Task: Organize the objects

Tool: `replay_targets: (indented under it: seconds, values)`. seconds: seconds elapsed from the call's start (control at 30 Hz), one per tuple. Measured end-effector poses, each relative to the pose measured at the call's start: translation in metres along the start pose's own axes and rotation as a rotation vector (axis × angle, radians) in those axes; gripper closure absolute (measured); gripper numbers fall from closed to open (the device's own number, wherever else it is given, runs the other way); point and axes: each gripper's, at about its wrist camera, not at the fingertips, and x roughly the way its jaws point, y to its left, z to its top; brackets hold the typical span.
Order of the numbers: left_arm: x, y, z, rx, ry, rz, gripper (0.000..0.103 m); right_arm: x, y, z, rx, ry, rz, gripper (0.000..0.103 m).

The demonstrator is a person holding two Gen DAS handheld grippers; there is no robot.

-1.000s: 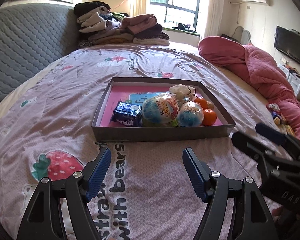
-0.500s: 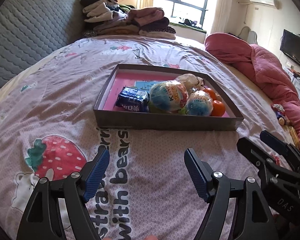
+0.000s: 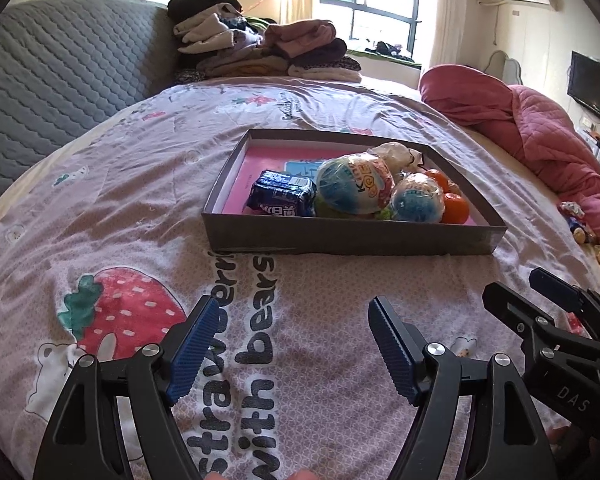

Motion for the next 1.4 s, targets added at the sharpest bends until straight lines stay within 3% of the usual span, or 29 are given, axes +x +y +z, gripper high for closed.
replay_targets:
  seconds: [0.33, 0.73, 1.03, 1.4]
  values:
    - [0.004, -0.004, -0.005, 0.037, -0.015, 0.028, 0.025, 0.005, -0.001, -0.004, -0.006, 0.006, -0.007, 0.028]
    - [0.006, -0.001, -0.005, 0.014, -0.015, 0.005, 0.025, 0.007, 0.001, -0.005, -0.016, 0.008, -0.014, 0.028]
    - [0.008, -0.003, -0.004, 0.040, -0.019, 0.041, 0.025, 0.009, 0.001, -0.006, -0.027, 0.016, -0.018, 0.028]
    - [0.010, -0.005, -0.009, 0.049, -0.006, 0.016, 0.025, 0.012, 0.002, -0.008, -0.033, 0.031, -0.014, 0.028]
